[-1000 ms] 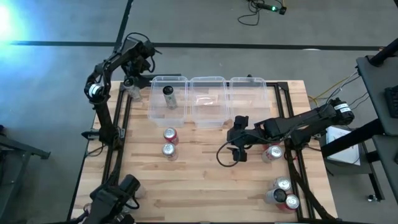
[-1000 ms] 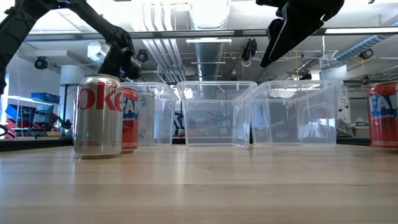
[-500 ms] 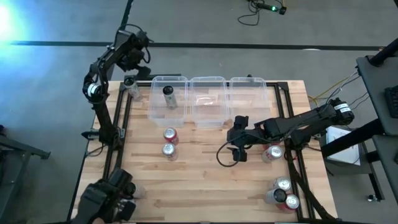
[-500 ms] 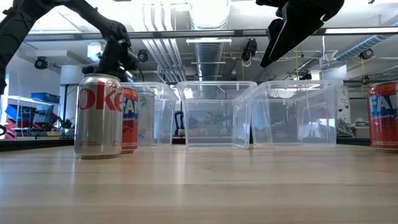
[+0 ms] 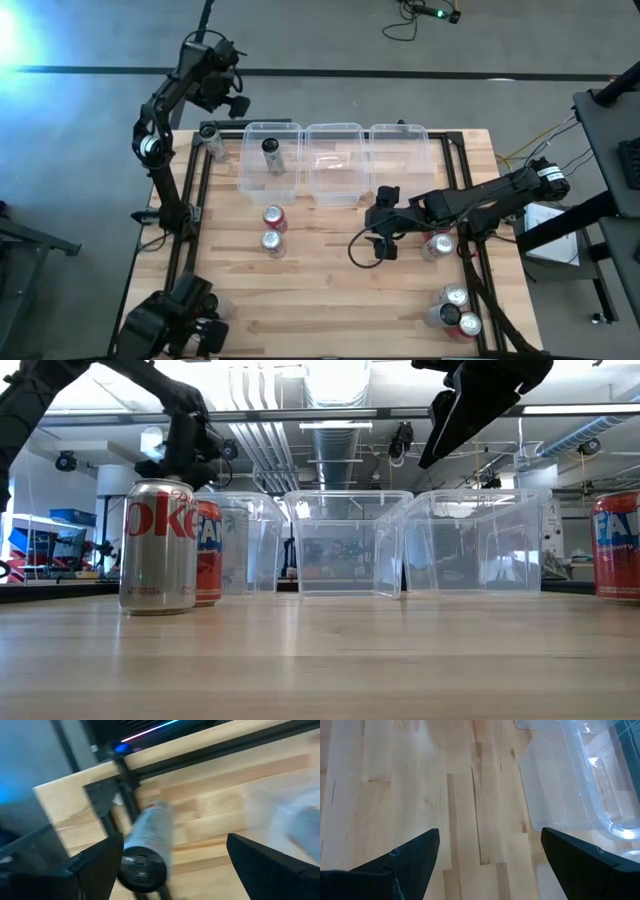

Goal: Sort soda cans
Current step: Put the top pink-white soda can into the left transparent bin

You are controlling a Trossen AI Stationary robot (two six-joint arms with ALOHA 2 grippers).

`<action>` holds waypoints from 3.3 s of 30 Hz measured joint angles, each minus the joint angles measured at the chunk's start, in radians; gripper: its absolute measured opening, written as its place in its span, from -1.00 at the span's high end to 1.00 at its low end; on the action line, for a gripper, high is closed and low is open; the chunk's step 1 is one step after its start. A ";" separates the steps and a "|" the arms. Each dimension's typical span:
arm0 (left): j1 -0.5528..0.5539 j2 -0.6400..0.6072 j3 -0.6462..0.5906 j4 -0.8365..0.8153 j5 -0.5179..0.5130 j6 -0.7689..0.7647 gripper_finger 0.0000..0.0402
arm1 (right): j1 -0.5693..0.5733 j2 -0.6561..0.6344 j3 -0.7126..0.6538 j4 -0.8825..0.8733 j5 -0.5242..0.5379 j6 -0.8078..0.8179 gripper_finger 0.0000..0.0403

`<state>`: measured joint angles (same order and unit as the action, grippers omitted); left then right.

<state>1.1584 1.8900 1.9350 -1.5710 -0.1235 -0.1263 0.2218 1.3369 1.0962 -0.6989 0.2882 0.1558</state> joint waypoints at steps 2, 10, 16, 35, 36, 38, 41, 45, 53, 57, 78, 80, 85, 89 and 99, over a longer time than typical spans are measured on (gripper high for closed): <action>-0.012 -0.009 0.012 0.000 0.012 -0.013 -0.68 | 0.000 0.000 0.000 0.000 0.000 0.000 -0.71; -0.060 -0.090 0.006 0.000 0.021 -0.106 -0.68 | 0.000 0.000 0.000 -0.001 0.000 -0.013 -0.71; -0.107 -0.231 -0.139 0.019 -0.062 -0.269 -0.64 | 0.000 0.000 0.000 -0.001 0.000 -0.059 -0.71; -0.249 -0.633 -0.704 0.395 -0.367 -0.889 -0.58 | 0.003 0.000 -0.045 -0.002 0.000 -0.165 -0.71; -0.250 -0.633 -0.716 0.402 -0.383 -0.903 -0.58 | 0.006 0.000 -0.048 -0.001 0.000 -0.153 -0.71; -0.250 -0.628 -0.731 0.403 -0.410 -0.915 -0.58 | 0.015 0.000 -0.050 0.000 0.000 -0.136 -0.71; -0.248 -0.621 -0.752 0.401 -0.439 -0.954 -0.58 | 0.034 0.000 -0.050 0.004 0.000 -0.119 -0.71; -0.242 -0.621 -0.788 0.470 -0.452 -0.940 -0.58 | 0.054 0.000 -0.050 0.010 0.000 -0.114 -0.71; -0.237 -0.583 -0.798 0.515 -0.462 -0.905 -0.64 | 0.061 0.000 -0.050 0.028 -0.008 -0.153 -0.71; -0.235 -0.552 -0.798 0.515 -0.463 -0.932 -0.73 | 0.061 0.000 -0.053 0.027 -0.008 -0.180 -0.71; -0.213 -0.440 -0.792 0.535 -0.522 -1.109 -0.79 | 0.062 0.000 -0.095 0.028 -0.055 -0.193 -0.71; -0.207 -0.430 -0.792 0.534 -0.522 -1.131 -0.79 | 0.062 0.000 -0.096 0.028 -0.058 -0.193 -0.71; -0.187 -0.421 -0.792 0.545 -0.523 -1.182 -0.79 | 0.062 0.000 -0.096 0.027 -0.060 -0.193 -0.71; -0.180 -0.421 -0.792 0.556 -0.525 -1.210 -0.79 | 0.062 0.000 -0.096 0.027 -0.061 -0.208 -0.71; -0.171 -0.421 -0.792 0.570 -0.547 -1.258 -0.74 | 0.062 0.000 -0.096 0.027 -0.061 -0.220 -0.71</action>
<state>0.9876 1.4694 1.1427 -1.0009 -0.6701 -1.3847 0.2836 1.3369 1.0004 -0.6716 0.2276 -0.0643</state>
